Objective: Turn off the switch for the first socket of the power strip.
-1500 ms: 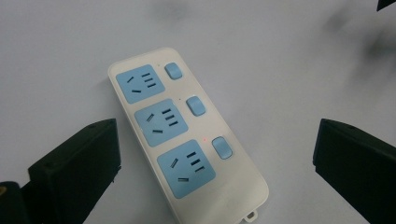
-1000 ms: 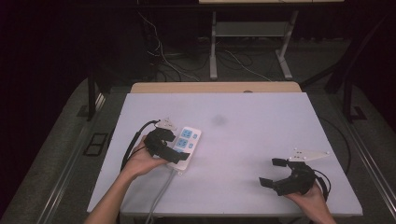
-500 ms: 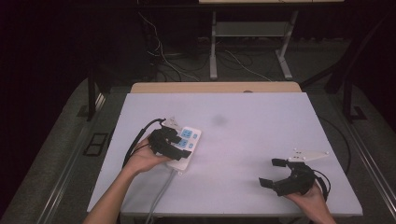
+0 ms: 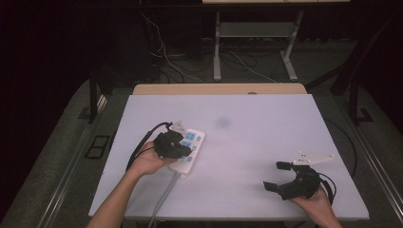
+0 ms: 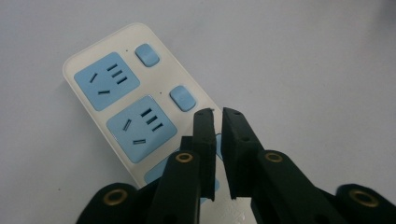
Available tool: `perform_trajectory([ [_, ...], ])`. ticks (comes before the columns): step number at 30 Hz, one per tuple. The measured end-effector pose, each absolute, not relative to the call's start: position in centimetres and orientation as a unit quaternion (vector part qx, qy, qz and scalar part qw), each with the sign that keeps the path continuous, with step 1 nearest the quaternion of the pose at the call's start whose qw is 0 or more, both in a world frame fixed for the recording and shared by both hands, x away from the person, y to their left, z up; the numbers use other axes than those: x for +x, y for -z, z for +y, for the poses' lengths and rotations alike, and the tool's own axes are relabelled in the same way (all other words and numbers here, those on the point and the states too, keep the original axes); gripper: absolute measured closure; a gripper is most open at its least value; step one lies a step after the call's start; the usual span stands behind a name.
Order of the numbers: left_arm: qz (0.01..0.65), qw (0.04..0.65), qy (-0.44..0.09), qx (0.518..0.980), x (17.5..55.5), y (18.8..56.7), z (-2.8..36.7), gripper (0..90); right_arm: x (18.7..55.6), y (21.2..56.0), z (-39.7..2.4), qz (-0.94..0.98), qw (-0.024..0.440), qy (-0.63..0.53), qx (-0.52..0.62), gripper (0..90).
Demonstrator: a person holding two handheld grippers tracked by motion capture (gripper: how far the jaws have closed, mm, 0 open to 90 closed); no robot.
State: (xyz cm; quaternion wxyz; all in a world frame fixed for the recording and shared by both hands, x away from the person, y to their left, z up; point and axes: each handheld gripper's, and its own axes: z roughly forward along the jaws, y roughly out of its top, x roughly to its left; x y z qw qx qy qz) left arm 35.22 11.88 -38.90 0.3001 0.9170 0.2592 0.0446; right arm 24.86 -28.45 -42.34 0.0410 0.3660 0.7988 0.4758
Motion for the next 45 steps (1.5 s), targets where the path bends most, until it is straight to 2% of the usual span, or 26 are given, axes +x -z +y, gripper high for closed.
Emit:
perform_trajectory([
  [4,0.26,0.296,-0.042,0.918,35.4,39.1,11.8,88.8,24.9,42.4,-28.4,0.8,0.04,-0.475,0.365,0.6],
  [24,0.254,0.277,-0.032,0.926,35.6,40.1,11.0,89.1,24.8,42.4,-28.3,0.803,0.039,-0.473,0.361,0.6],
  [45,0.26,0.283,-0.006,0.923,35.9,40.3,11.1,89.6,24.8,42.5,-28.2,0.805,0.038,-0.47,0.359,0.6],
])
